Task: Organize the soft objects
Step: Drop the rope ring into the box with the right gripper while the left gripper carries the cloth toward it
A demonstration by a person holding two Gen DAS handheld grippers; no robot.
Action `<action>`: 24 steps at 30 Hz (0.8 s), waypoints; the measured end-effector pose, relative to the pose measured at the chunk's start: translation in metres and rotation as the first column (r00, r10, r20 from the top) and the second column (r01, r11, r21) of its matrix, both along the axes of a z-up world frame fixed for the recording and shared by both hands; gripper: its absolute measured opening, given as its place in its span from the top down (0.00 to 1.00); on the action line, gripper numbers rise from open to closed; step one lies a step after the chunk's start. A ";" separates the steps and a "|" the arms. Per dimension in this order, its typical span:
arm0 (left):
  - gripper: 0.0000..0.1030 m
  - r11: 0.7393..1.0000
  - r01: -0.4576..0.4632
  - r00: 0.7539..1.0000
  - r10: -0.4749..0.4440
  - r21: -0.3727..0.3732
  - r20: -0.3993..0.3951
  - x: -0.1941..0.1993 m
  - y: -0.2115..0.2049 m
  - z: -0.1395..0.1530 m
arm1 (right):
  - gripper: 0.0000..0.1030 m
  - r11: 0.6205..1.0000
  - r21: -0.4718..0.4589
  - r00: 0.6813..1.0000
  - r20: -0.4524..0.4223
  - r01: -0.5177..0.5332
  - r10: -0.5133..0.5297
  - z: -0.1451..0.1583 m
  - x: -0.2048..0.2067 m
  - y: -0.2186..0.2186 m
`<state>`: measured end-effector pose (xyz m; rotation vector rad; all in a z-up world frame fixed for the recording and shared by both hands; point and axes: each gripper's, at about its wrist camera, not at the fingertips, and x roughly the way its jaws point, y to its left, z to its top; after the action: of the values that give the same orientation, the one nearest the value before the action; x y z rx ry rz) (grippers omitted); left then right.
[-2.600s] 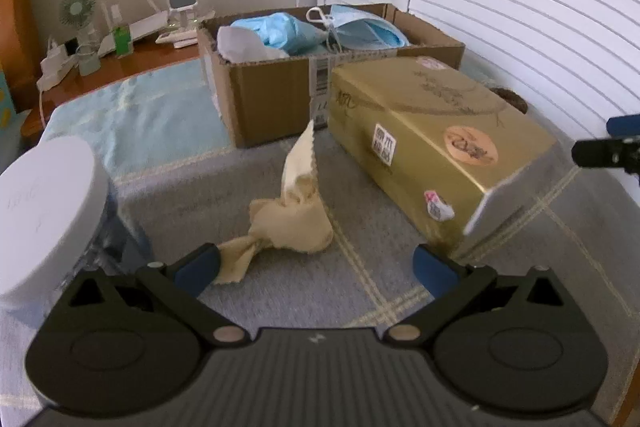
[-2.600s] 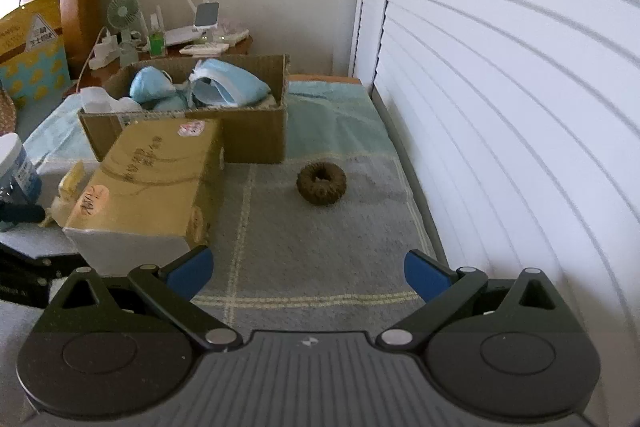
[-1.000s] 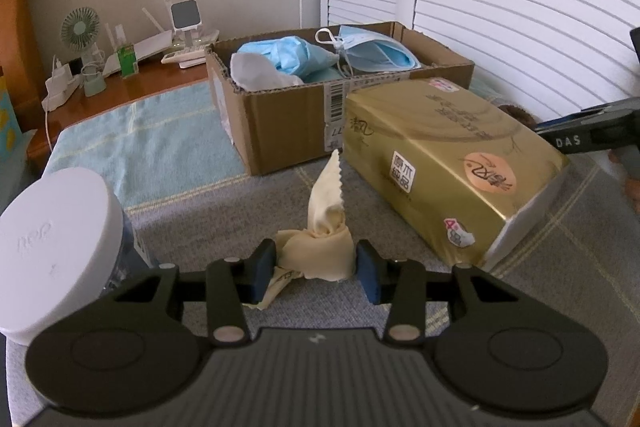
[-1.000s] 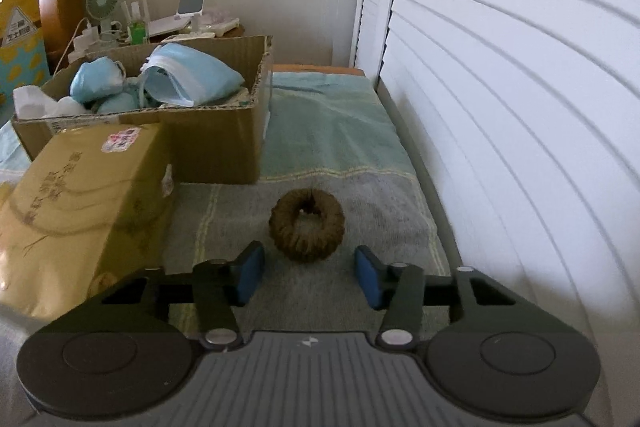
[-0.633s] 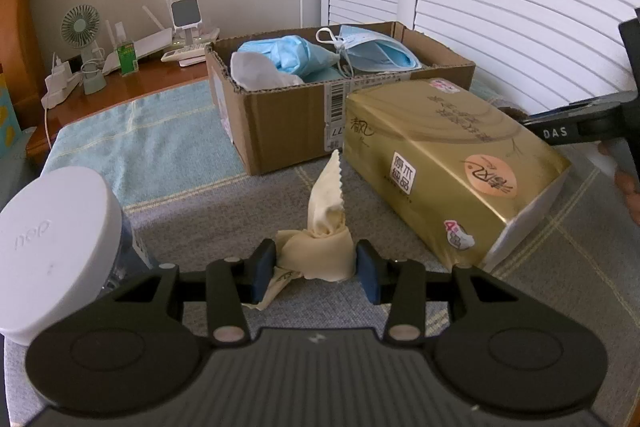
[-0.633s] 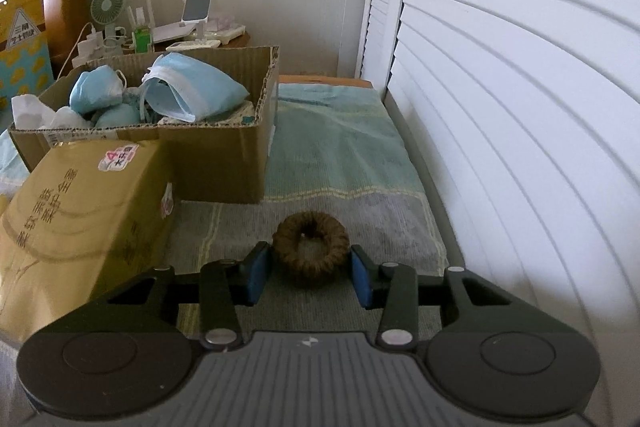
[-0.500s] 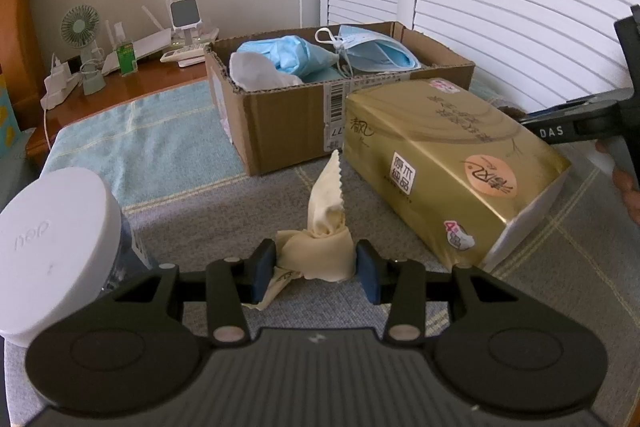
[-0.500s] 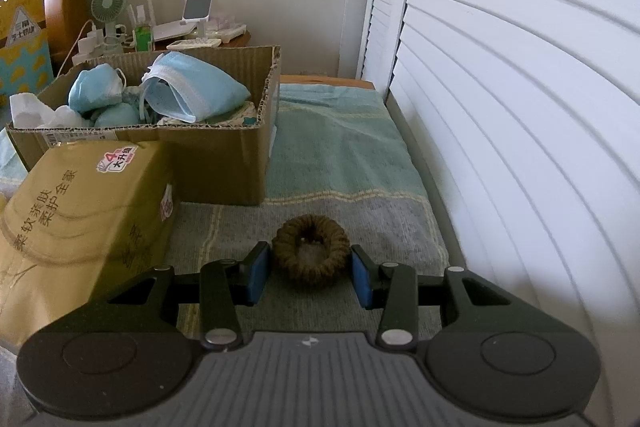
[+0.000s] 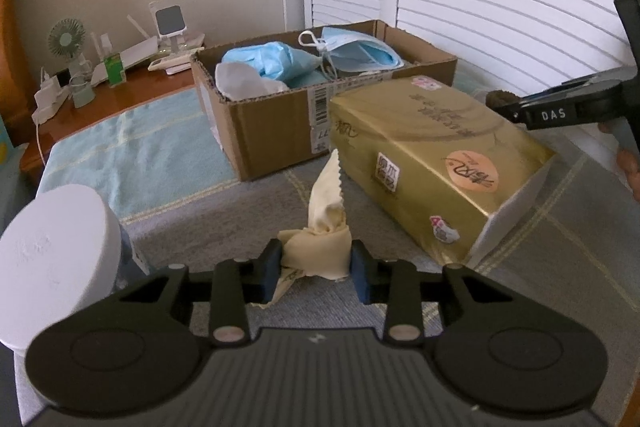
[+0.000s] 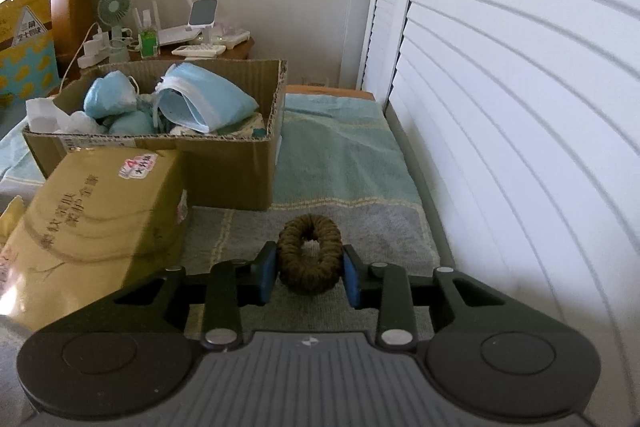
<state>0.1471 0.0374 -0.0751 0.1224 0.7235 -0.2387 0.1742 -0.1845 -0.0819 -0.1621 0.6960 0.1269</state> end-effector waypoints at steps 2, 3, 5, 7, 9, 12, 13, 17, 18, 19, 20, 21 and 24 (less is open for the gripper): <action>0.66 1.000 0.005 1.000 -0.005 -0.002 -0.001 -0.001 0.001 0.004 | 0.63 1.000 0.001 1.000 0.008 -0.006 0.006 0.006 -0.004 0.001; 0.67 1.000 0.010 1.000 -0.010 -0.008 -0.003 -0.003 0.003 0.007 | 0.63 1.000 0.002 1.000 0.013 -0.011 0.011 0.010 -0.007 0.002; 0.66 1.000 0.020 1.000 -0.020 -0.017 -0.008 -0.006 0.005 0.013 | 0.63 1.000 0.000 0.999 0.034 -0.027 0.027 0.021 -0.012 0.004; 0.66 0.999 0.030 0.999 -0.030 -0.022 -0.011 -0.009 0.008 0.019 | 0.63 0.999 -0.001 0.997 0.058 -0.047 0.047 0.032 -0.015 0.008; 0.66 0.999 0.040 0.999 -0.040 -0.029 -0.012 -0.012 0.009 0.025 | 0.63 0.997 0.006 0.994 0.079 -0.074 0.073 0.043 -0.016 0.011; 0.66 0.998 0.052 0.999 -0.052 -0.032 -0.003 -0.016 0.011 0.035 | 0.63 0.993 0.024 0.989 0.099 -0.112 0.110 0.058 -0.011 0.019; 0.66 0.998 0.055 0.998 -0.055 -0.033 0.003 -0.018 0.011 0.038 | 0.63 0.991 0.027 0.987 0.104 -0.129 0.125 0.063 -0.008 0.023; 0.66 0.998 0.056 0.998 -0.055 -0.037 0.014 -0.021 0.011 0.045 | 0.63 0.977 0.031 0.971 0.123 -0.209 0.204 0.077 0.006 0.046; 0.66 0.998 0.055 0.998 -0.054 -0.040 0.013 -0.021 0.012 0.046 | 0.63 0.972 0.035 0.967 0.123 -0.231 0.225 0.079 0.011 0.053; 0.66 0.998 0.054 0.999 -0.054 -0.041 0.010 -0.021 0.012 0.046 | 0.63 0.967 0.036 0.962 0.121 -0.252 0.246 0.081 0.016 0.061; 0.66 0.998 0.051 0.999 -0.050 -0.042 0.007 -0.021 0.013 0.046 | 0.63 0.964 0.036 0.958 0.122 -0.265 0.259 0.082 0.021 0.067; 0.66 0.998 0.048 0.999 -0.048 -0.042 0.005 -0.021 0.013 0.047 | 0.63 0.960 0.038 0.955 0.121 -0.277 0.271 0.082 0.024 0.072; 0.66 0.998 0.046 0.999 -0.046 -0.037 0.007 -0.021 0.014 0.048 | 0.54 0.946 0.043 0.942 0.122 -0.320 0.313 0.081 0.032 0.085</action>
<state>0.1263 0.0511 -0.0275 0.1040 0.7104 -0.2957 0.2063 -0.0990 -0.0011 -0.2198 0.5475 0.4446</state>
